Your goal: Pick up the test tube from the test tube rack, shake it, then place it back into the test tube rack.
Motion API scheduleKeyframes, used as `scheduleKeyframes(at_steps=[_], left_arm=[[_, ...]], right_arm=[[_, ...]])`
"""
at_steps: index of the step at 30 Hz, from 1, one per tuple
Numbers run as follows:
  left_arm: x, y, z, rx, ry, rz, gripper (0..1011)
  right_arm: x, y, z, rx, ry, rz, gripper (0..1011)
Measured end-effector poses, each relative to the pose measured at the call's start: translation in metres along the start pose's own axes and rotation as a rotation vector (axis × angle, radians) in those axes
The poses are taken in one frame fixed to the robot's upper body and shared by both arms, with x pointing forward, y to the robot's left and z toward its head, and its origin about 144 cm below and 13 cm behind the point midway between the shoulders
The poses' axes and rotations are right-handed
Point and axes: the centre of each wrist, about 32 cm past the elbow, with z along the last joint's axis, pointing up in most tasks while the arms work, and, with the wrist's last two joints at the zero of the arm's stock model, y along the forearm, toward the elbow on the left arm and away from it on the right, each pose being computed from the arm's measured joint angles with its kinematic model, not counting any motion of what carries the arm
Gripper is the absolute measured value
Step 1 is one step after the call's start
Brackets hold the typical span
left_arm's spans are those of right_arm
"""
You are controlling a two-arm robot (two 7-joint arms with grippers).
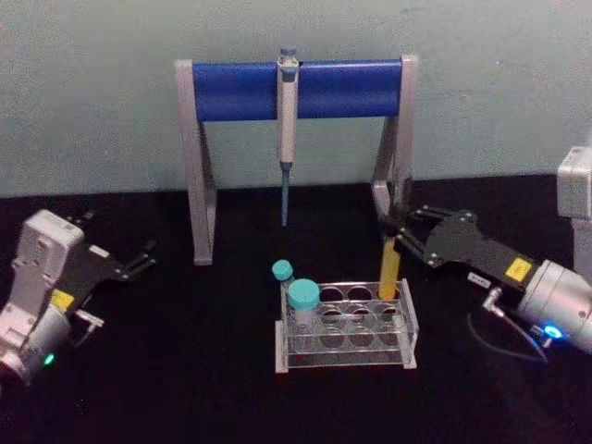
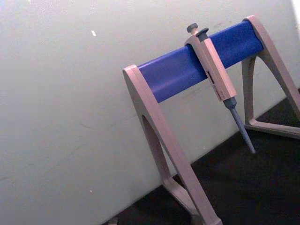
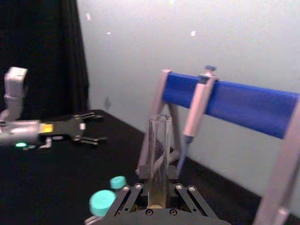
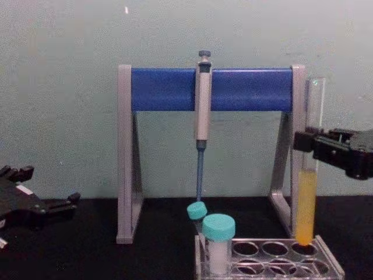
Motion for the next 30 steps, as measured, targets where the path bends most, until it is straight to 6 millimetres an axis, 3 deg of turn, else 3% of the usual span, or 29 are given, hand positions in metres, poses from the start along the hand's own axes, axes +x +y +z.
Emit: scheduleKeyframes(at_steps=[10, 20, 30], left_arm=[[0.0, 0.0, 0.0, 0.0, 0.0, 0.0, 1010], [0.0, 0.0, 0.0, 0.0, 0.0, 0.0, 1009], [0.0, 0.0, 0.0, 0.0, 0.0, 0.0, 1010]], right_arm=[[-0.001, 0.021, -0.004, 0.026, 0.036, 0.078, 229], [0.009, 0.046, -0.011, 0.094, 0.046, 0.021, 229], [0.012, 0.046, -0.011, 0.09, 0.014, -0.073, 229]])
